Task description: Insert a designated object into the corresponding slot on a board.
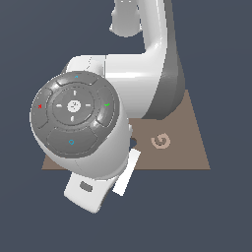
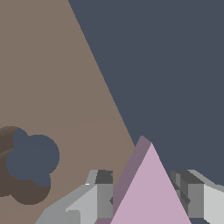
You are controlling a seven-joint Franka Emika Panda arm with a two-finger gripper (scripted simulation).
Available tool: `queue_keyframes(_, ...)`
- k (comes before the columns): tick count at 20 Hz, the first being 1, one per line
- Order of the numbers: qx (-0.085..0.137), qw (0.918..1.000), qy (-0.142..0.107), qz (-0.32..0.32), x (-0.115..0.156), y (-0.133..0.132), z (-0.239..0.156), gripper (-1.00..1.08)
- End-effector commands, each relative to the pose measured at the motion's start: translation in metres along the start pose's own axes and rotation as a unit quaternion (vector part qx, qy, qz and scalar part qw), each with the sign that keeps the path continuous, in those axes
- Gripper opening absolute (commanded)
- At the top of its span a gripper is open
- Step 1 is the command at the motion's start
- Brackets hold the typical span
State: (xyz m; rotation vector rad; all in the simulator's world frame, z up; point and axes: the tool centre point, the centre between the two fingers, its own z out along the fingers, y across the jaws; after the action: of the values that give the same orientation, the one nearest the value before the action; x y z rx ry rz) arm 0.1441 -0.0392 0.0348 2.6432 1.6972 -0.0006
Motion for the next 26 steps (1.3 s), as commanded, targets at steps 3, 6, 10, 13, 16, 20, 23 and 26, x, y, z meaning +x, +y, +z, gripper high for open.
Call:
queue_keyframes(3,0.0,0.9971,0.0,-0.076,0.026,-0.009,-0.001,-1.0)
queue_keyframes(6,-0.001,0.992,0.0,-0.126,0.042,-0.017,-0.001,-1.0)
queue_keyframes(10,-0.001,0.9813,0.0,-0.193,0.062,-0.031,-0.002,-1.0)
queue_keyframes(13,-0.001,0.9698,0.0,-0.244,0.076,-0.044,-0.002,-1.0)
queue_keyframes(16,-0.001,0.9551,0.0,-0.296,0.089,-0.058,-0.002,-1.0)
queue_keyframes(20,-0.001,0.9293,0.0,-0.369,0.105,-0.082,-0.003,-1.0)
queue_keyframes(23,-0.001,0.9044,0.0,-0.427,0.115,-0.102,-0.003,-1.0)
queue_keyframes(26,-0.001,0.8739,0.0,-0.486,0.123,-0.125,-0.004,-1.0)
